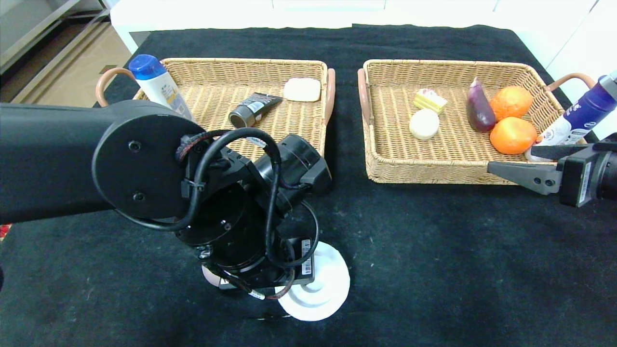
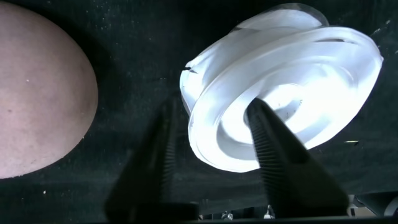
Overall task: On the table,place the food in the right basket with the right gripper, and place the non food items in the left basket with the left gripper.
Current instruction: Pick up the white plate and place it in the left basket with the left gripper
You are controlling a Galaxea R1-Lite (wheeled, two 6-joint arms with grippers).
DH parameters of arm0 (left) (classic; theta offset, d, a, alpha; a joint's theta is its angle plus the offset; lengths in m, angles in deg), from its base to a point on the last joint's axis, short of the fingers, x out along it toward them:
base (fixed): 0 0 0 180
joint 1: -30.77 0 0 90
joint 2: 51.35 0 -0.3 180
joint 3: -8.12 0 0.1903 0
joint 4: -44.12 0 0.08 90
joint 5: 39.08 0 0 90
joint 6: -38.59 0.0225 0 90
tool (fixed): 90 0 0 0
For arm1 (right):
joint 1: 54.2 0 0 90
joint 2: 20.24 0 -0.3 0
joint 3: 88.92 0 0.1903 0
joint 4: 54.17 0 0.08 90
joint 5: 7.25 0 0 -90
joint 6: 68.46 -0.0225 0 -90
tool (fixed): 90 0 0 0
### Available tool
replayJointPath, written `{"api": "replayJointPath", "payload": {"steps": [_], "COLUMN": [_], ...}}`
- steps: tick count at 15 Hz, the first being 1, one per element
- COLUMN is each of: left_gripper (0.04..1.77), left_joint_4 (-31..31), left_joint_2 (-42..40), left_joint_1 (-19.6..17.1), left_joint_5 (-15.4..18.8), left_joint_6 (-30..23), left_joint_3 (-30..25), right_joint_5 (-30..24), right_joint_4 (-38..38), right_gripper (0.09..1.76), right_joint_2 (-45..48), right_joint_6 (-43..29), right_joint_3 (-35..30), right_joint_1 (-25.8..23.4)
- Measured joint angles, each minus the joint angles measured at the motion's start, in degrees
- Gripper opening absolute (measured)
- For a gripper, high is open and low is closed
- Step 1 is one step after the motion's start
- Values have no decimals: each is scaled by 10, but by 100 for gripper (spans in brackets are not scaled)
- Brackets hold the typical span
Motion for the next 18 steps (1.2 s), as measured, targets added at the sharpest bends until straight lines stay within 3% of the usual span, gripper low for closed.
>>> {"api": "replayJointPath", "payload": {"steps": [1,2,18], "left_gripper": [74,42,42], "left_joint_4": [0,1,-4], "left_joint_2": [0,0,-13], "left_joint_1": [0,0,0], "left_joint_5": [0,1,8], "left_joint_6": [0,0,-2], "left_joint_3": [0,-1,-8], "right_joint_5": [0,0,0], "right_joint_4": [0,0,0], "right_gripper": [171,171,171], "right_joint_2": [0,0,-1], "right_joint_6": [0,0,0], "right_joint_3": [0,0,0], "right_joint_1": [0,0,0]}}
